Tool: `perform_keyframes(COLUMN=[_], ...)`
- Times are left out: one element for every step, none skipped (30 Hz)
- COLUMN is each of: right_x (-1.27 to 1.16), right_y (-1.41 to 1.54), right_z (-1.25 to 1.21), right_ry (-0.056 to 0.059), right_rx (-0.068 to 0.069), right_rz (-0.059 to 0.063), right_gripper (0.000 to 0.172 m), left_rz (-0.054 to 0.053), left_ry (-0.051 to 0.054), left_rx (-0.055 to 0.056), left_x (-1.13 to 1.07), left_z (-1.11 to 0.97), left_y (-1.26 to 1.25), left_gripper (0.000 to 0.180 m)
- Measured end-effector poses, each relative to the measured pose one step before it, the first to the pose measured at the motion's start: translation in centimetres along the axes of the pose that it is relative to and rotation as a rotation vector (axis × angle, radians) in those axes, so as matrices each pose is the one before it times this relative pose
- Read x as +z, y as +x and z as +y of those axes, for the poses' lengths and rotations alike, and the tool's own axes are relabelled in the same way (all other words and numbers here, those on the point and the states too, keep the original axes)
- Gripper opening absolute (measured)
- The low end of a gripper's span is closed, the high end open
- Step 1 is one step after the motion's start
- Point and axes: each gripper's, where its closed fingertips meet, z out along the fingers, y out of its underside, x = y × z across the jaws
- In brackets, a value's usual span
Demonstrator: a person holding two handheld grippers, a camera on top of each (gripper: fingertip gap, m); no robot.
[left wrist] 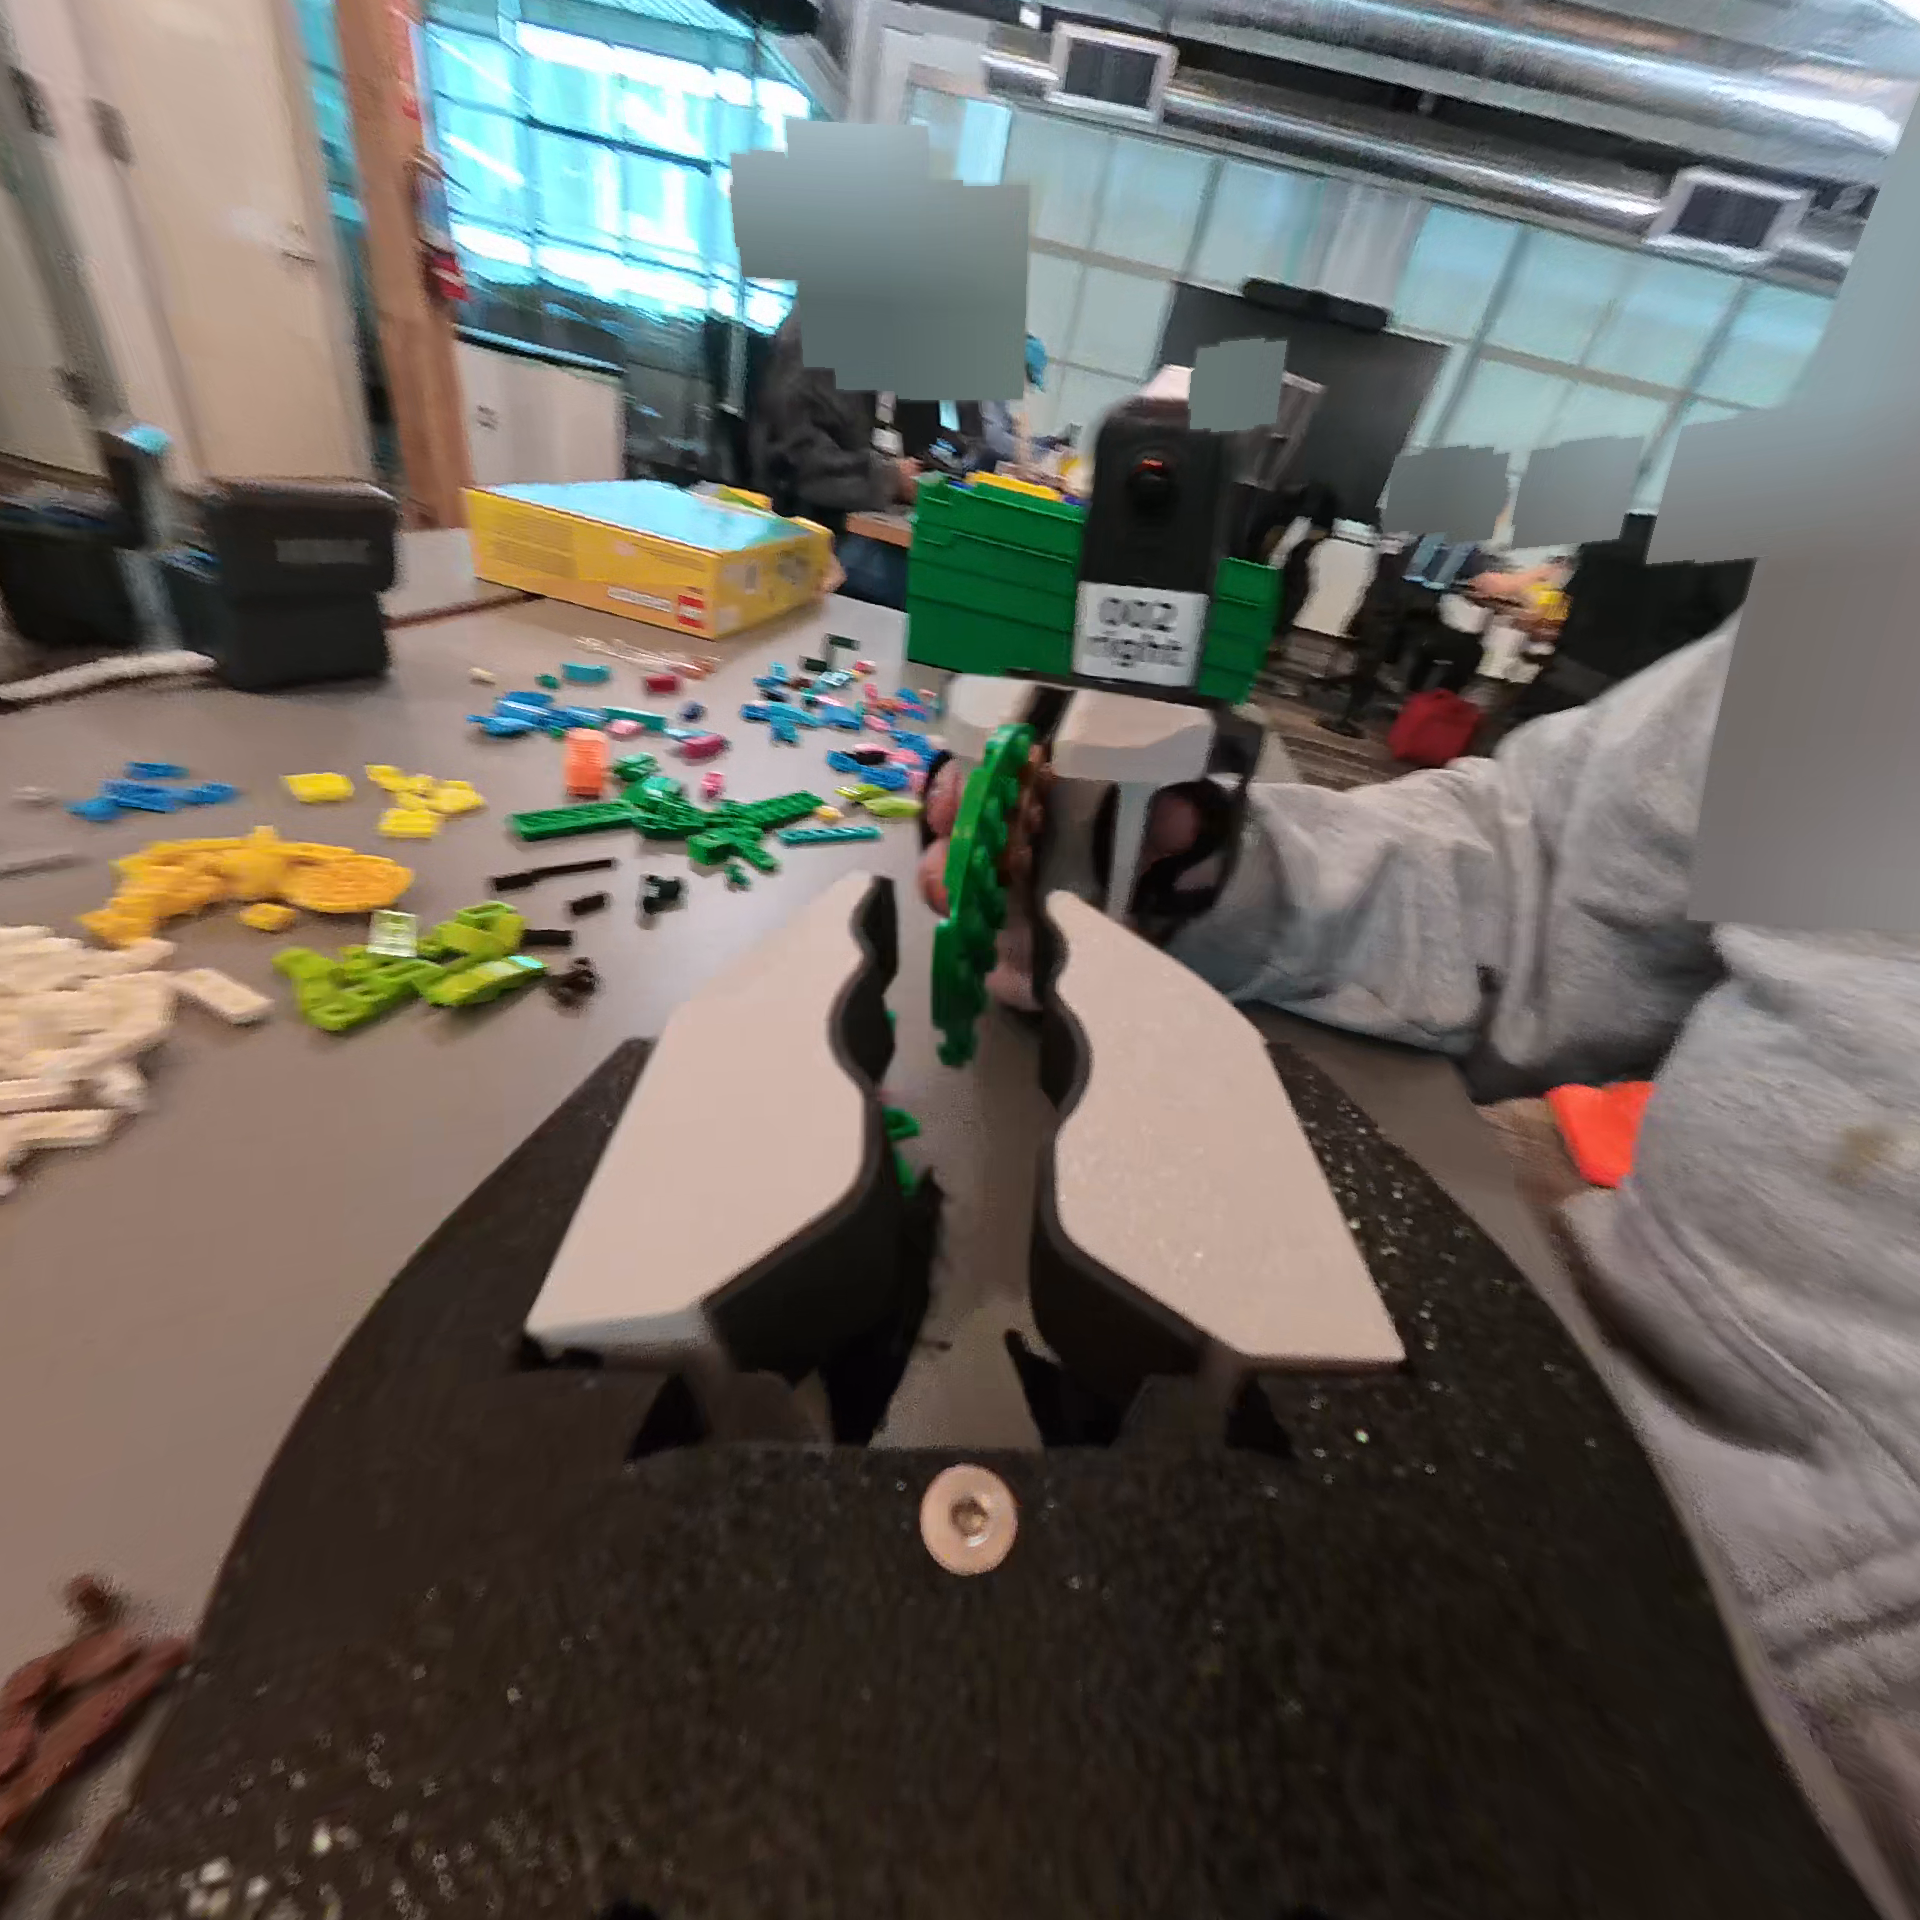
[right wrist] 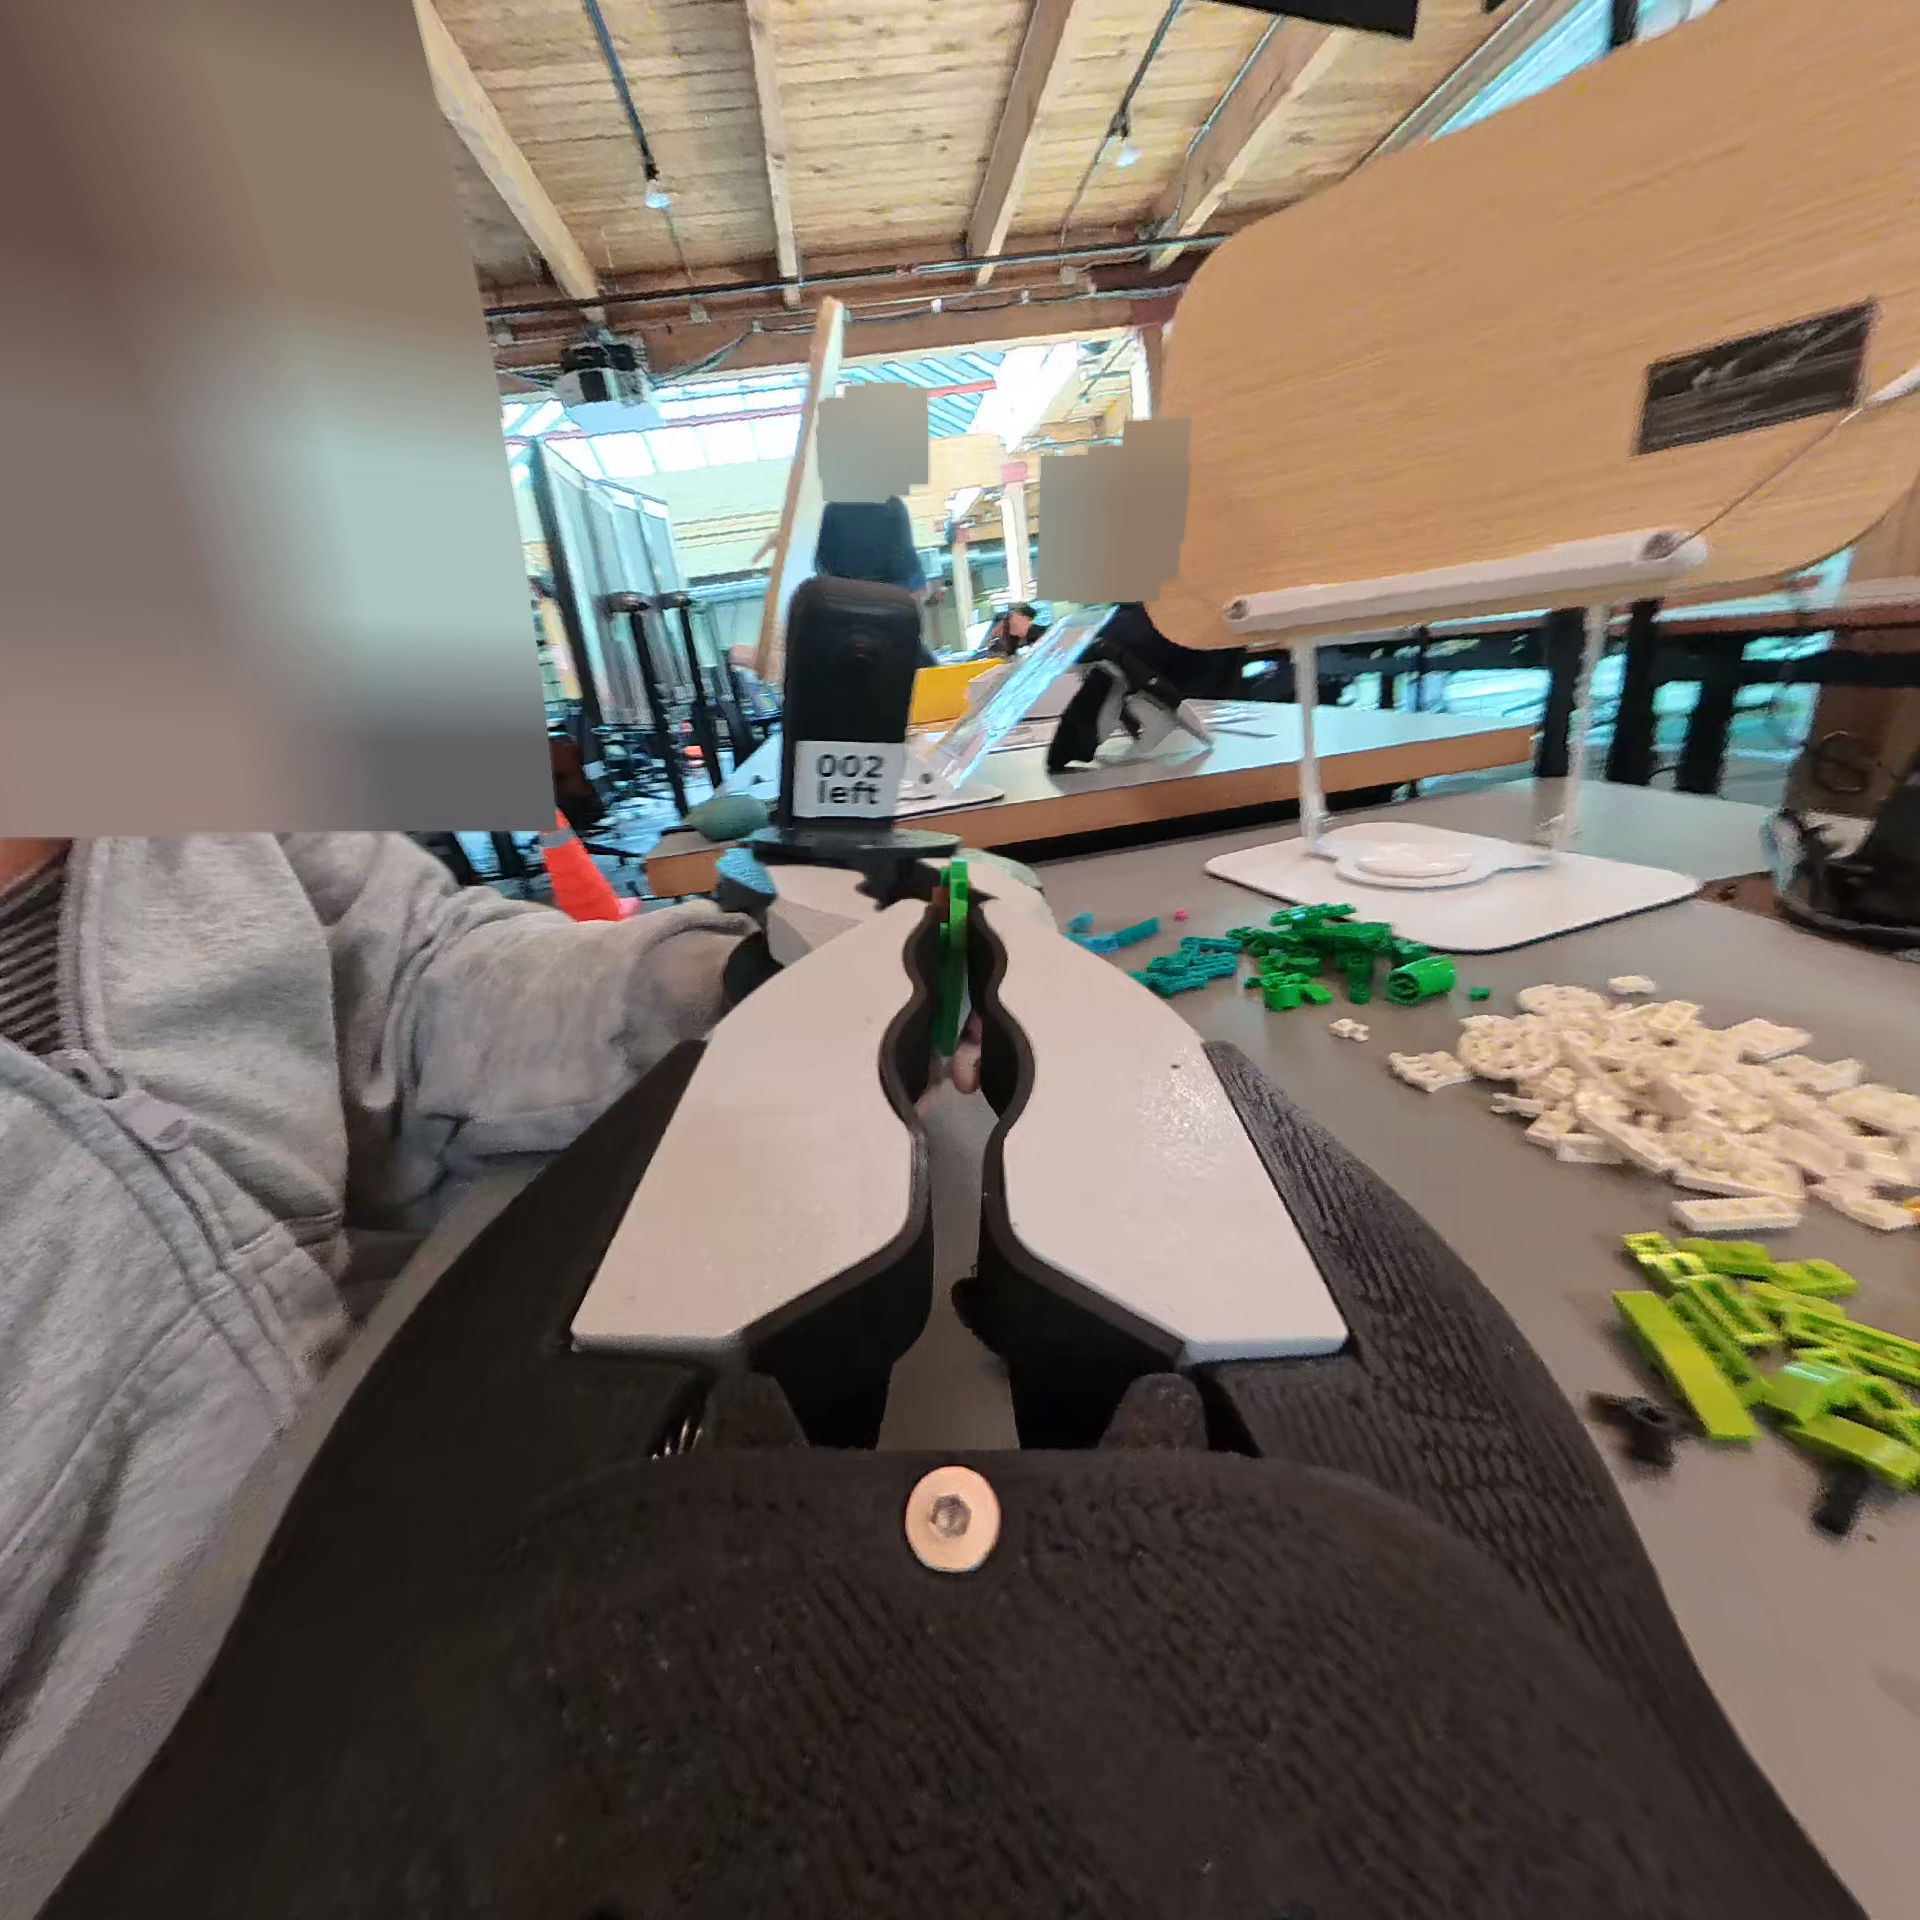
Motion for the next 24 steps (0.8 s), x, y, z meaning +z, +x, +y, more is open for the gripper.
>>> perform_keyframes(right_x=[-0.080, -0.052, -0.032, -0.019, 0.032, 0.093, 0.133, 0.116, 0.071, 0.081, 0.103, 0.108, 0.060, 0.036, 0.026, 0.044, 0.059, 0.038, 0.034, -0.001, -0.006, 0.004, -0.003, -0.052], right_y=[0.272, 0.405, 0.405, 0.162, 0.095, 0.109, 0.062, -0.192, -0.430, -0.528, -0.405, -0.243, -0.059, -0.123, -0.336, -0.349, -0.268, -0.204, -0.127, -0.074, -0.061, -0.055, 0.063, 0.272], right_z=[-0.164, -0.141, -0.079, -0.045, 0.014, 0.140, 0.267, 0.219, 0.066, 0.003, 0.101, 0.154, 0.089, 0.079, 0.037, 0.010, -0.019, -0.060, -0.048, -0.001, 0.059, 0.123, 0.077, -0.184], right_ry=[0.0058, 0.0014, -0.0017, -0.0018, -0.0037, -0.0141, -0.0226, -0.0181, -0.0061, -0.0029, -0.0121, -0.0147, -0.0096, -0.0094, -0.0062, -0.0051, -0.0040, -0.0013, -0.0018, -0.0031, -0.0046, -0.0066, -0.0032, 0.0106], right_rx=[-0.0346, -0.0366, -0.0449, -0.0525, -0.0566, -0.0571, -0.0602, -0.0655, -0.0575, -0.0447, -0.0417, -0.0482, -0.0554, -0.0592, -0.0554, -0.0453, -0.0360, -0.0303, -0.0278, -0.0264, -0.0242, -0.0206, -0.0126, -0.0011], right_rz=[0.0309, 0.0429, 0.0453, 0.0325, 0.0315, 0.0351, 0.0323, 0.0176, -0.0005, -0.0102, -0.0043, 0.0071, 0.0193, 0.0140, -0.0027, -0.0038, 0.0005, 0.0015, 0.0031, 0.0039, 0.0018, 0.0011, 0.0074, 0.0180], right_gripper=[0.003, 0.003, 0.004, 0.003, 0.003, 0.003, 0.003, 0.004, 0.003, 0.003, 0.003, 0.003, 0.003, 0.003, 0.003, 0.003, 0.004, 0.004, 0.004, 0.004, 0.004, 0.004, 0.004, 0.012], left_rz=[-0.0619, -0.0683, -0.0613, -0.0610, -0.0644, -0.0582, -0.0442, -0.0297, -0.0087, -0.0093, -0.0162, -0.0112, -0.0107, -0.0323, -0.0307, -0.0132, -0.0020, 0.0065, 0.0099, -0.0034, -0.0028, 0.0085, 0.0152, 0.0106], left_ry=[0.0114, 0.0025, -0.0068, -0.0102, -0.0090, -0.0078, -0.0021, 0.0039, 0.0040, 0.0020, 0.0004, -0.0015, -0.0038, -0.0108, -0.0113, -0.0045, -0.0005, -0.0003, -0.0013, -0.0035, -0.0071, -0.0071, -0.0077, -0.0117], left_rx=[0.0388, 0.0601, 0.0790, 0.0910, 0.0985, 0.1035, 0.0982, 0.0820, 0.0654, 0.0474, 0.0330, 0.0273, 0.0303, 0.0379, 0.0483, 0.0451, 0.0342, 0.0254, 0.0212, 0.0221, 0.0234, 0.0087, -0.0084, -0.0149], left_x=[-0.139, -0.125, -0.081, -0.042, -0.048, -0.044, -0.041, -0.012, 0.011, 0.027, 0.017, 0.001, -0.007, -0.032, -0.020, -0.028, -0.015, 0.005, 0.008, 0.019, 0.020, 0.036, 0.045, 0.058], left_z=[-0.203, -0.111, -0.035, -0.039, -0.044, -0.024, -0.096, -0.169, -0.170, -0.123, -0.093, -0.057, -0.005, 0.068, 0.075, -0.009, -0.067, -0.065, -0.031, 0.016, 0.083, 0.114, 0.153, 0.234], left_y=[-0.691, -0.689, -0.475, -0.357, -0.331, -0.215, -0.023, 0.140, 0.355, 0.258, 0.053, 0.014, -0.014, -0.332, -0.299, -0.045, 0.138, 0.270, 0.315, 0.126, 0.039, 0.088, 0.108, 0.032], left_gripper=[0.031, 0.037, 0.042, 0.043, 0.043, 0.043, 0.041, 0.039, 0.039, 0.039, 0.039, 0.039, 0.039, 0.038, 0.036, 0.035, 0.034, 0.030, 0.023, 0.021, 0.020, 0.019, 0.019, 0.019])
